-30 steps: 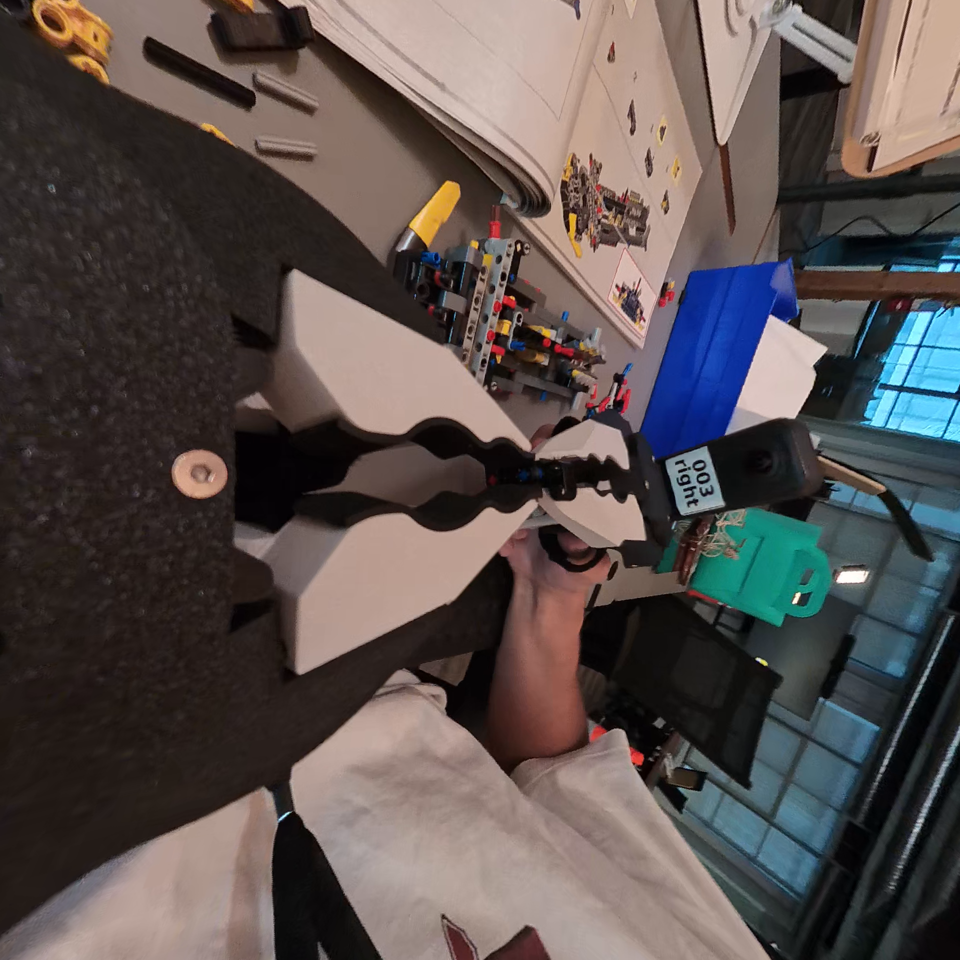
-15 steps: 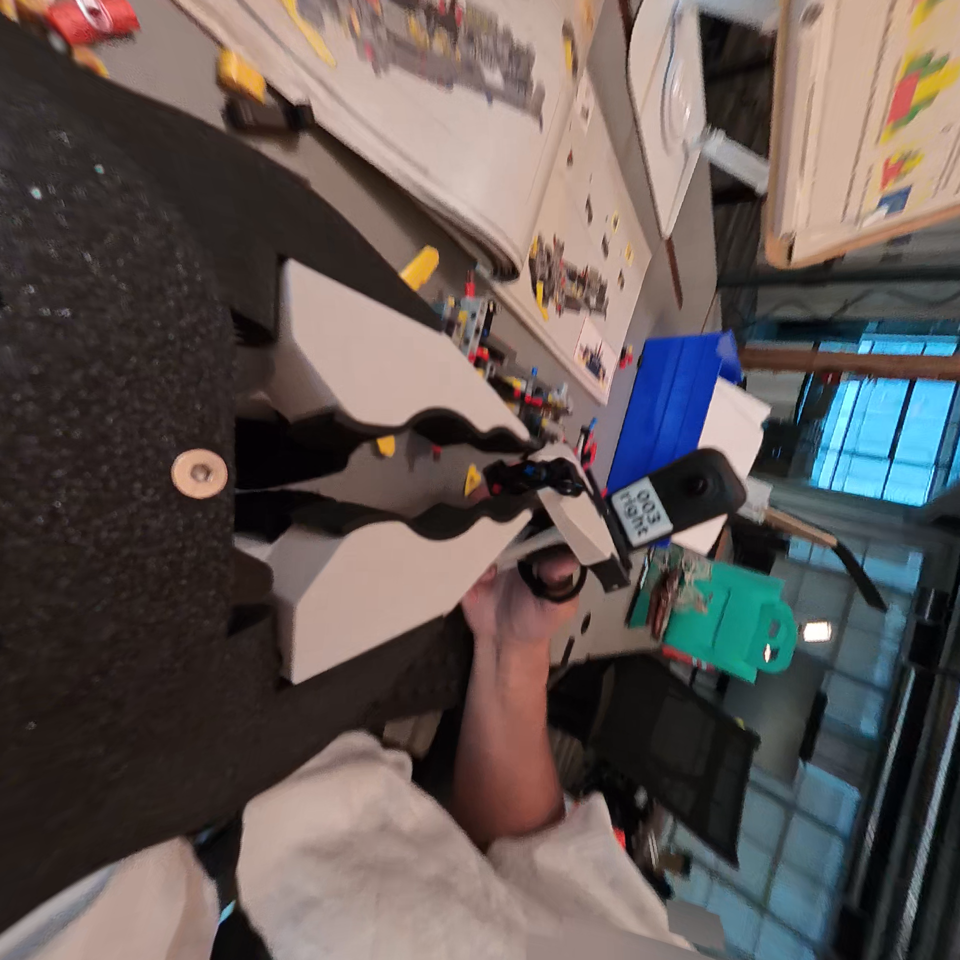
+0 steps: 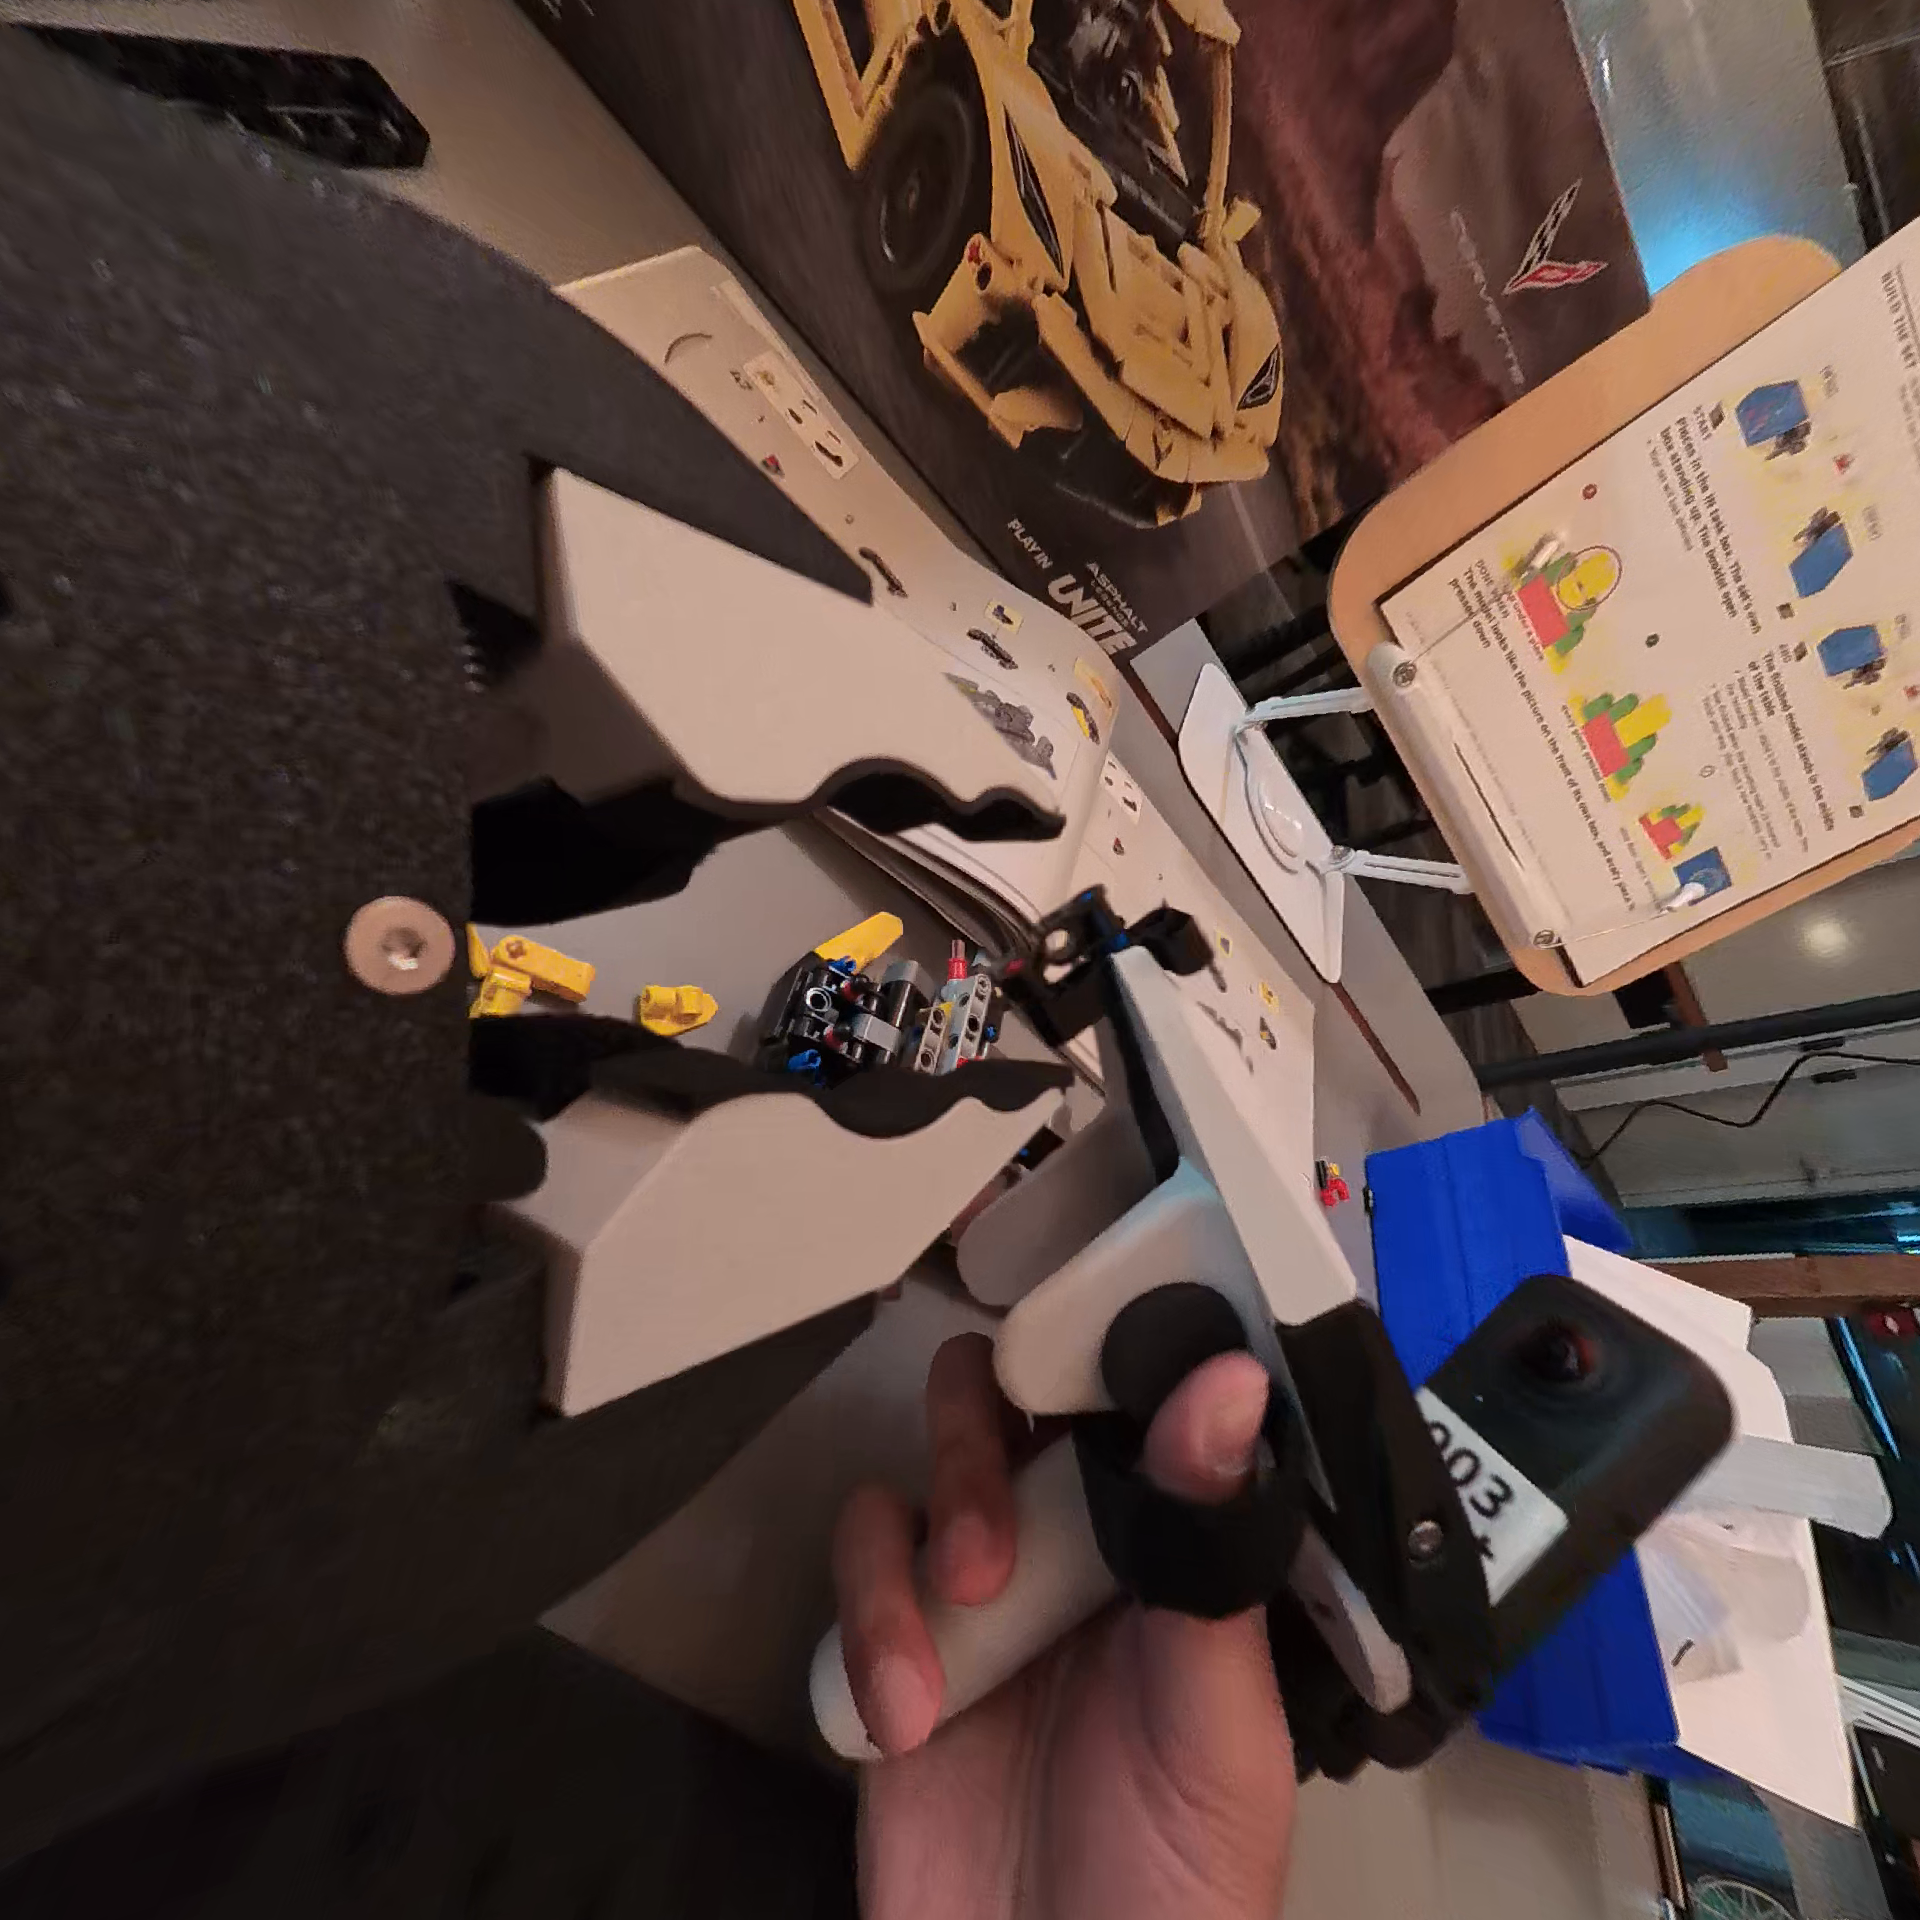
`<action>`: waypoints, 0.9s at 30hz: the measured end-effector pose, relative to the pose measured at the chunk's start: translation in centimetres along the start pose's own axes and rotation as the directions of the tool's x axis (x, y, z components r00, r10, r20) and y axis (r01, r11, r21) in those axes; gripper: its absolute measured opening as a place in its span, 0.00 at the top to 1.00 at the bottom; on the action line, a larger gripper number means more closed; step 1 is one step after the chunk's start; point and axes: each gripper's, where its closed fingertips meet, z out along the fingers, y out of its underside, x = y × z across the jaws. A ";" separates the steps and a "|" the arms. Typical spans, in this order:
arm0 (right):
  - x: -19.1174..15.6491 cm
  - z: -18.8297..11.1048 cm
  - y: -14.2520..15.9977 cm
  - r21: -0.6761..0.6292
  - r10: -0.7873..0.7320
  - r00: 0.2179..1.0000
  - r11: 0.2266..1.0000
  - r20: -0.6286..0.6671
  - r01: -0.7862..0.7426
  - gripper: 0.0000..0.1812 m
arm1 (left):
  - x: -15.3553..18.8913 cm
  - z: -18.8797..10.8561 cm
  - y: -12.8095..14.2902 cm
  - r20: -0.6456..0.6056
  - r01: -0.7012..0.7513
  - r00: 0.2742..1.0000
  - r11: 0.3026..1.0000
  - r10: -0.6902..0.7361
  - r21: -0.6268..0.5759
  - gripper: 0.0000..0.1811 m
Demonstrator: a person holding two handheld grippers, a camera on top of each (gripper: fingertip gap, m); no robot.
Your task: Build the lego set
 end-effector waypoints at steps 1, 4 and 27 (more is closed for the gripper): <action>0.1 0.1 0.2 -0.010 -0.035 0.999 0.999 -0.018 0.035 0.97 | 0.0 0.0 0.0 0.002 -0.006 1.000 1.000 0.006 0.000 0.80; -0.1 0.2 0.2 -0.012 -0.169 0.983 0.986 -0.066 0.168 0.97 | 0.3 0.0 -0.1 -0.003 -0.019 1.000 1.000 0.019 -0.004 0.87; 1.1 -0.2 1.8 -0.205 -0.470 0.861 0.878 -0.196 0.433 0.97 | 0.8 0.3 0.6 0.045 -0.197 0.979 0.979 0.199 -0.048 0.83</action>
